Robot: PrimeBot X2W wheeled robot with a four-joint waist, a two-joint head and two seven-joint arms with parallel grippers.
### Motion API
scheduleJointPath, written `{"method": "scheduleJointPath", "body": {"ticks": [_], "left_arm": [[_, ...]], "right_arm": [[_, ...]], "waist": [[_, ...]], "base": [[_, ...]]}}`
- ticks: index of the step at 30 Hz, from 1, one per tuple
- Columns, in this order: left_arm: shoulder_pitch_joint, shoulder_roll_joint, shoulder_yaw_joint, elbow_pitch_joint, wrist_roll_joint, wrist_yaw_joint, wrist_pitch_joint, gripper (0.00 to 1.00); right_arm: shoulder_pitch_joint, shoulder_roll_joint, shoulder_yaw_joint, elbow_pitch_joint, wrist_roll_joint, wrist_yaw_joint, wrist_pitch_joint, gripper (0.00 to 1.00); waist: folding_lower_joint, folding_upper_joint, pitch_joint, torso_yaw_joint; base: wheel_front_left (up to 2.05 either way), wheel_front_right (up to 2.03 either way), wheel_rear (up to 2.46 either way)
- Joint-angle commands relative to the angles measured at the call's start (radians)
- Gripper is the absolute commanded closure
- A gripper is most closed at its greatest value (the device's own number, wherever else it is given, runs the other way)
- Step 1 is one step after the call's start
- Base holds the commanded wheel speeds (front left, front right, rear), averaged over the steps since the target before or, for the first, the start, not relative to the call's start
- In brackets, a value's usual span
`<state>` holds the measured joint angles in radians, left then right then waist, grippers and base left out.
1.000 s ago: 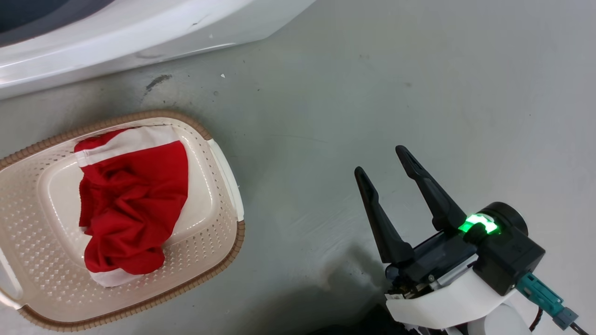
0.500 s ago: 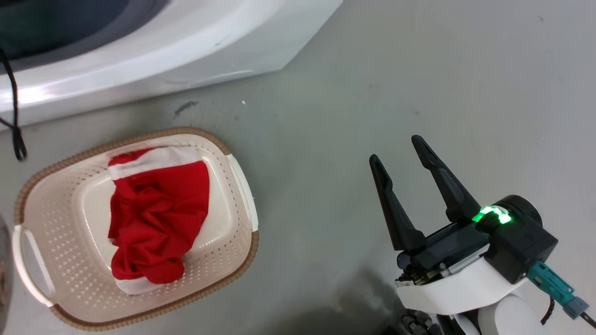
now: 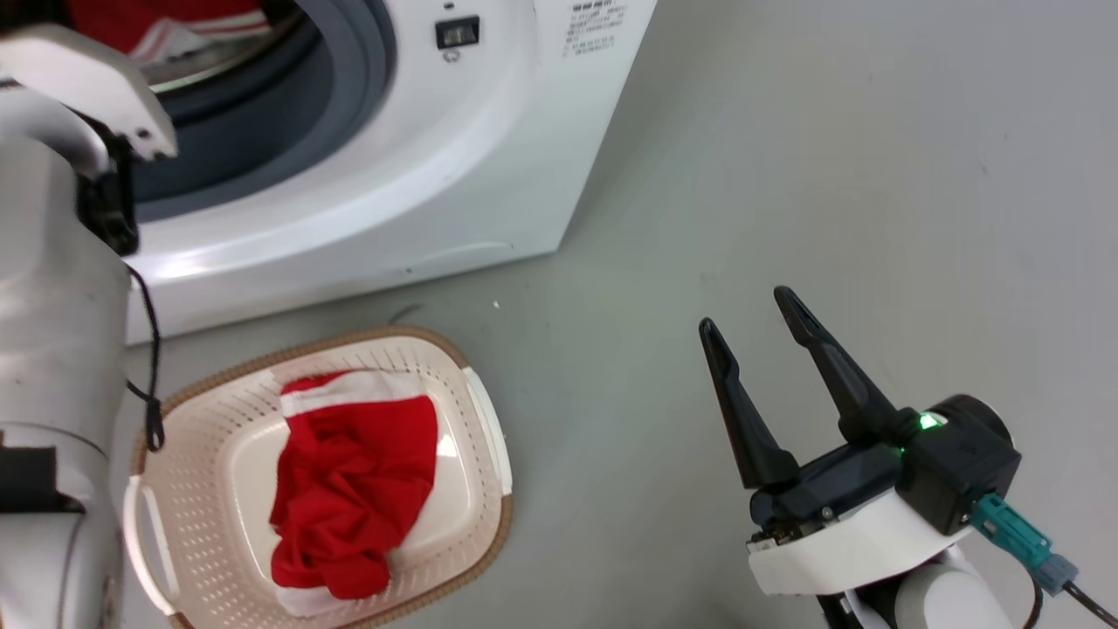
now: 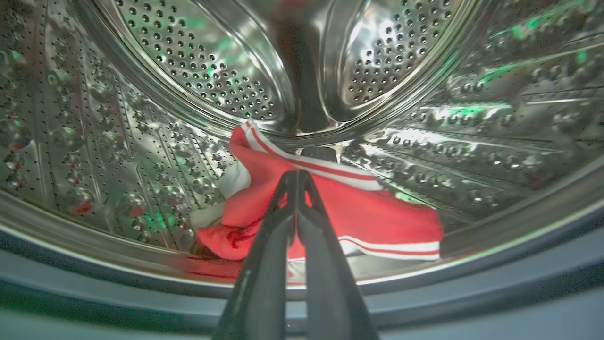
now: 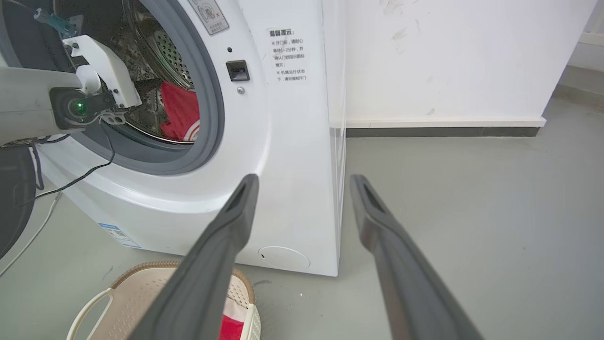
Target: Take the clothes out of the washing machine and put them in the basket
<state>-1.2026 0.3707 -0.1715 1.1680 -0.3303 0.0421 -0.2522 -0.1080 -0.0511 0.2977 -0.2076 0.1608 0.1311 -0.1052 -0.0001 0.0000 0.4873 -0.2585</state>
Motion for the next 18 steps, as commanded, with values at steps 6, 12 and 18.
{"method": "scheduleJointPath", "body": {"ticks": [6, 12, 18], "left_arm": [[0.127, -0.031, 0.033, -0.057, -0.033, -0.024, -0.014, 1.0], [0.258, -0.064, 0.042, -0.153, -0.027, -0.038, -0.014, 1.0], [0.355, -0.092, 0.059, -0.243, -0.025, -0.043, -0.014, 1.0]], "right_arm": [[0.045, 0.002, -0.025, 0.018, -0.009, -0.001, 0.017, 0.0], [0.08, 0.002, -0.067, 0.025, -0.015, -0.001, 0.031, 0.0], [0.105, 0.002, -0.102, 0.017, -0.02, -0.001, 0.049, 0.0]], "waist": [[0.0001, 0.0, -0.163, 0.056], [0.0001, 0.0, -0.275, 0.088], [0.0001, 0.0, -0.358, 0.118]], "base": [[0.0, 0.0, 0.0], [0.0, 0.0, 0.0], [0.0, 0.0, 0.0]]}}
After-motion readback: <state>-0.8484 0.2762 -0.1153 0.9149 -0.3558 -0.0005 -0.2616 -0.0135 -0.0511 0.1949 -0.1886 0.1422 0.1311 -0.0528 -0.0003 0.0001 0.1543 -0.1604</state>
